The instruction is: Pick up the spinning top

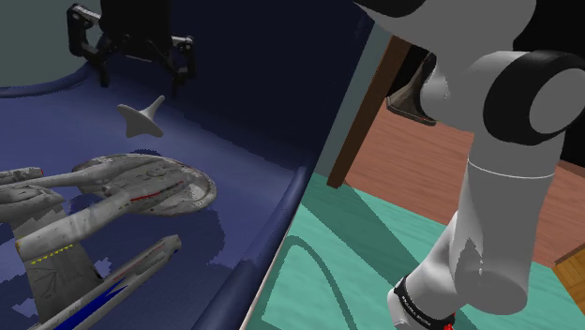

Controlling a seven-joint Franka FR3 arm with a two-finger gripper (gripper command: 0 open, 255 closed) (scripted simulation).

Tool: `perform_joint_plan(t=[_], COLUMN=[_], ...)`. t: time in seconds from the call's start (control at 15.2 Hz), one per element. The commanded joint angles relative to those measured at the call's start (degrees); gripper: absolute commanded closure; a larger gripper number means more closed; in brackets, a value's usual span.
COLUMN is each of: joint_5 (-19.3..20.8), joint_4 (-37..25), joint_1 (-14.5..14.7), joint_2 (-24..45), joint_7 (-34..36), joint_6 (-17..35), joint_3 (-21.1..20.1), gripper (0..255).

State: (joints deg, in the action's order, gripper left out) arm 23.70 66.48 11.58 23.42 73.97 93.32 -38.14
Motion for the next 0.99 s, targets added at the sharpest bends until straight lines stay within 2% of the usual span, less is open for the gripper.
perform_joint_plan(t=[0.0,0.46,0.59,0.66,0.92], joint_5=[2.9,1.6,1.6,1.6,1.5], joint_4=[-6.0,3.9,3.9,4.0,4.0], joint_1=[3.3,0.3,0.2,0.2,0.2], joint_2=[4.0,1.5,1.5,1.5,1.4], joint_7=[1.5,2.8,2.8,2.8,2.8], joint_6=[-2.2,5.1,5.1,5.1,5.2], joint_3=[0.9,0.6,0.6,0.6,0.6], gripper=[0,0,0,255,255])
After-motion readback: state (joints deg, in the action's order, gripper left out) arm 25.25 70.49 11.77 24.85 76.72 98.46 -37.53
